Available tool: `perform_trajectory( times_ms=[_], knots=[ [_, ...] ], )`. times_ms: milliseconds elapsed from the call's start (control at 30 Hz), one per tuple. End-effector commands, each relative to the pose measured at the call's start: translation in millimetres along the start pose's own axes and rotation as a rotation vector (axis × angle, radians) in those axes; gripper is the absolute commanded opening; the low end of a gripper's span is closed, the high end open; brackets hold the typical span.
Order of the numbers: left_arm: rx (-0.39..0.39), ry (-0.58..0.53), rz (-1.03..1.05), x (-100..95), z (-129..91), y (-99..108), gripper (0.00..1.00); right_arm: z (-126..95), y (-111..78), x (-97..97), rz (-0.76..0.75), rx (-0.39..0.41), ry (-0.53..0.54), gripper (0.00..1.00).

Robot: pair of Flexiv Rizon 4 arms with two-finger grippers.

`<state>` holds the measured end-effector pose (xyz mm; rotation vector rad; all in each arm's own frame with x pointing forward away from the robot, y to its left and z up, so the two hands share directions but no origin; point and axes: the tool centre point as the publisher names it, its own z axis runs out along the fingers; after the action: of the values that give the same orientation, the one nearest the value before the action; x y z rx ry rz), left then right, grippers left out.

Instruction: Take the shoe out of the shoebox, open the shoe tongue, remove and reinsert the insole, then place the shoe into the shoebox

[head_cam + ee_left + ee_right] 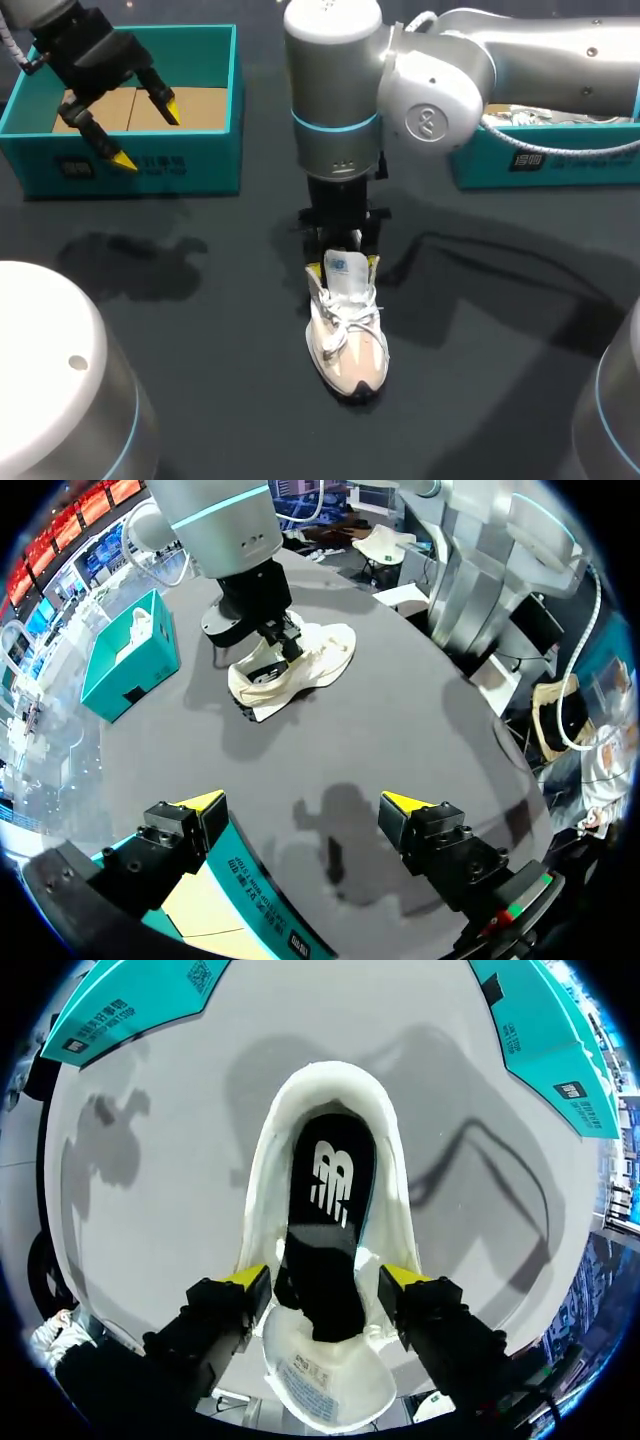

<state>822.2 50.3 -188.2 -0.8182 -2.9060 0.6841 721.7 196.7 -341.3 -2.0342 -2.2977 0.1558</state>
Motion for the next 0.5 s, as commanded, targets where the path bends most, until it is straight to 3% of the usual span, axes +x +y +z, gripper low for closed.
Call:
perform_trajectory(
  times_ms=[33,500],
  knots=[
    [-0.002,0.003,0.001,-0.6,-0.2,0.1,1.00,0.6,-3.8,0.2,0.004,-0.006,0.001,1.00],
    [-0.002,0.003,0.001,-0.6,-0.2,0.1,1.00,-6.5,-21.7,4.1,0.041,-0.022,-0.011,1.00]
  ],
)
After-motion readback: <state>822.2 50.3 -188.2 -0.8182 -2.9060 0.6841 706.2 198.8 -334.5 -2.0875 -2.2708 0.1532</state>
